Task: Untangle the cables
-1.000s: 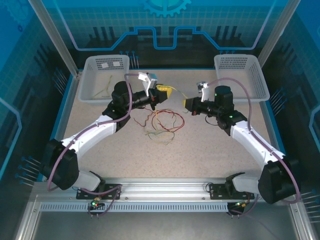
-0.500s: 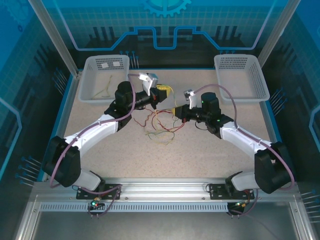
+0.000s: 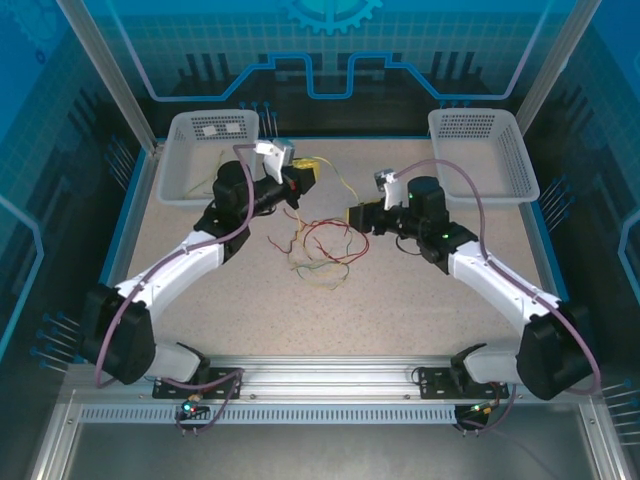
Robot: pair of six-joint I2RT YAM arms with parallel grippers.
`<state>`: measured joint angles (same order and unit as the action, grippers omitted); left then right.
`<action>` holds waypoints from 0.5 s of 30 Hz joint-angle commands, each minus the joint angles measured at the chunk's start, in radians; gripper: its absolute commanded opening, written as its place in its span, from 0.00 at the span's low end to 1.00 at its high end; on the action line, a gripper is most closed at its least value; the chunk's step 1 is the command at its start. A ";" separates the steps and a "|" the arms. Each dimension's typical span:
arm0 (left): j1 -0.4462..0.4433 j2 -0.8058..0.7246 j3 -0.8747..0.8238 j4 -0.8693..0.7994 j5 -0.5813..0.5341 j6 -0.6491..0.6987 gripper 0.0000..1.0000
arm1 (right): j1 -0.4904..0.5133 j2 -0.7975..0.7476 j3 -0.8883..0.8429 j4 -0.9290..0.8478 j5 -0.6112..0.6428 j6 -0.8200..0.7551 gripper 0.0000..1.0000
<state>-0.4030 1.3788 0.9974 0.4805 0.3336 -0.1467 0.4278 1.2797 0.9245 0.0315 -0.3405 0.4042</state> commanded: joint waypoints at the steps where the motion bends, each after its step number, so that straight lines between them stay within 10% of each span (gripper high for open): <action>1: 0.031 -0.063 -0.046 -0.036 -0.046 0.029 0.00 | 0.006 -0.098 0.048 -0.080 0.109 -0.044 0.64; 9: 0.189 -0.166 -0.051 -0.241 -0.317 0.012 0.00 | -0.028 -0.329 -0.053 -0.092 0.412 -0.074 0.80; 15: 0.421 0.017 0.159 -0.402 -0.348 -0.083 0.00 | -0.097 -0.386 -0.157 -0.068 0.382 -0.014 0.82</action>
<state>-0.0570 1.3056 1.0286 0.2043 0.0620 -0.1833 0.3550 0.8932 0.8066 -0.0307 0.0097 0.3592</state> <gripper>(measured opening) 0.080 0.818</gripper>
